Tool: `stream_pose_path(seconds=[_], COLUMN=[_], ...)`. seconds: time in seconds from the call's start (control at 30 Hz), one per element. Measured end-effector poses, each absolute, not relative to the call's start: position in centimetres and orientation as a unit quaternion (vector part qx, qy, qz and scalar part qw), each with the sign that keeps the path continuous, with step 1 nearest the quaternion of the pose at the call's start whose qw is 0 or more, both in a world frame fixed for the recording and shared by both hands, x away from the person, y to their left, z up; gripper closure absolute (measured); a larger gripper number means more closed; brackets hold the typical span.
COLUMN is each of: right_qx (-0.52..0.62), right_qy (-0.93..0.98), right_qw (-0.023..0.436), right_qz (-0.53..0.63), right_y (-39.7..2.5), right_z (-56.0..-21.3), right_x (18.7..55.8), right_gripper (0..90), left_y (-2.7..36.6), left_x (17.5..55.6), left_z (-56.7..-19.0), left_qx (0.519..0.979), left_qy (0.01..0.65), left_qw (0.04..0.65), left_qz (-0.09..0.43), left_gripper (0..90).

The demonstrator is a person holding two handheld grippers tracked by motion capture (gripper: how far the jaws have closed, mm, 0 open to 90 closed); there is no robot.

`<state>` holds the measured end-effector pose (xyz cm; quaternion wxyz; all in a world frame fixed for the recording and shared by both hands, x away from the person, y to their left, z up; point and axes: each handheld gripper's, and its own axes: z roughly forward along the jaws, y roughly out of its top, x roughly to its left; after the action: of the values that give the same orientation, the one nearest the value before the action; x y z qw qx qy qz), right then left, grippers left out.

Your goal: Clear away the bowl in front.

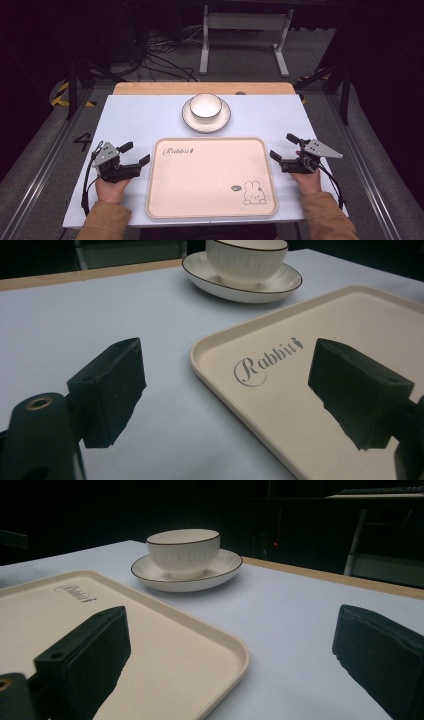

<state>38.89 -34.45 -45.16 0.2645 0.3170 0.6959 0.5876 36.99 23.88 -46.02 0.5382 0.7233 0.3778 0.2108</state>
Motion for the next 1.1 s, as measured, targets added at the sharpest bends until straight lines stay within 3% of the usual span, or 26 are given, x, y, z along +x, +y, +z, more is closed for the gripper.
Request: stream_pose_path(seconds=[1.1], right_qx=[0.324], right_qy=[0.692], right_qw=[0.261], right_qz=[0.589], right_y=[-34.6], right_z=[-45.16], right_x=[38.97], right_gripper=[2.7], left_y=[23.79], left_x=[36.99], left_z=[-45.7], left_qx=[0.727], left_qy=[0.371], left_qw=[0.542], left_qz=[0.202], left_gripper=[15.6])
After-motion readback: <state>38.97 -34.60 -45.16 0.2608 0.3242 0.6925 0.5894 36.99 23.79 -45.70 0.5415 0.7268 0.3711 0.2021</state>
